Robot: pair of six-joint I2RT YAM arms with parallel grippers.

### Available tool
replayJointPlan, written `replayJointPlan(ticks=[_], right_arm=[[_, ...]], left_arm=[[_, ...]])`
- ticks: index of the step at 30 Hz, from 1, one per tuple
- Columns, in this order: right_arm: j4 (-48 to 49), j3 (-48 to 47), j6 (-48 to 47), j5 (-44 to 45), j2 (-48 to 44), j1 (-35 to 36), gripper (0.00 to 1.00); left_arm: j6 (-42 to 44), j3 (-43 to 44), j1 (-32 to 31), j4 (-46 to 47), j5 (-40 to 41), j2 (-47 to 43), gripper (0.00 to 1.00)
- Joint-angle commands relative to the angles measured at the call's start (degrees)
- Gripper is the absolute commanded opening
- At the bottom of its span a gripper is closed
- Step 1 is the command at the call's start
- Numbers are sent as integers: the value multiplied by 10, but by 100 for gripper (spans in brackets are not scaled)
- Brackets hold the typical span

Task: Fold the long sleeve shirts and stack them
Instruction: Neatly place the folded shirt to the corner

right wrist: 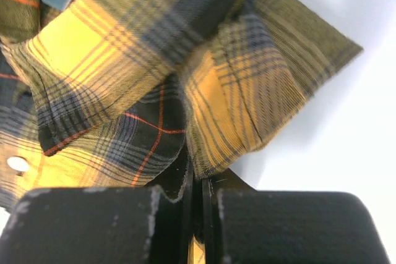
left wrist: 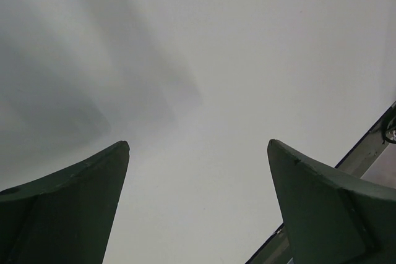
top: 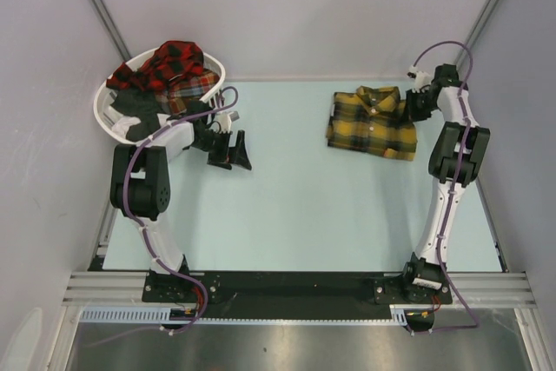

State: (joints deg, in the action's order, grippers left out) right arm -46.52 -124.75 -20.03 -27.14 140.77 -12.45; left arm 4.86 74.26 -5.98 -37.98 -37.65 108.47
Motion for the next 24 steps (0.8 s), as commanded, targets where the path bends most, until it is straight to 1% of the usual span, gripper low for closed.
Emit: replayJointPlan(ticks=[1,7,14,16,17,19,24], right_arm=[[-27,-39,-102,55,6,-35,0],[-17,-105,-147,96,42,-68,0],[67,-112,-171,138,52,-88,0],[90,-103,-182,145,45,-93,0],[126,-83,-188,144,41,-95,0],[158,-74,-196,147,35,-97,0],[172,-107,-199,154,55,-97,0]], left_arm=[[23,10,-3,-10,-4,-20,100],[22,6,-4,-12,7,-20,99],[25,26,-5,-21,18,-3,99],[27,30,-5,-24,19,0,100],[29,30,-5,-25,19,1,99],[30,31,-5,-25,19,1,99],[30,34,-4,-28,19,4,99]])
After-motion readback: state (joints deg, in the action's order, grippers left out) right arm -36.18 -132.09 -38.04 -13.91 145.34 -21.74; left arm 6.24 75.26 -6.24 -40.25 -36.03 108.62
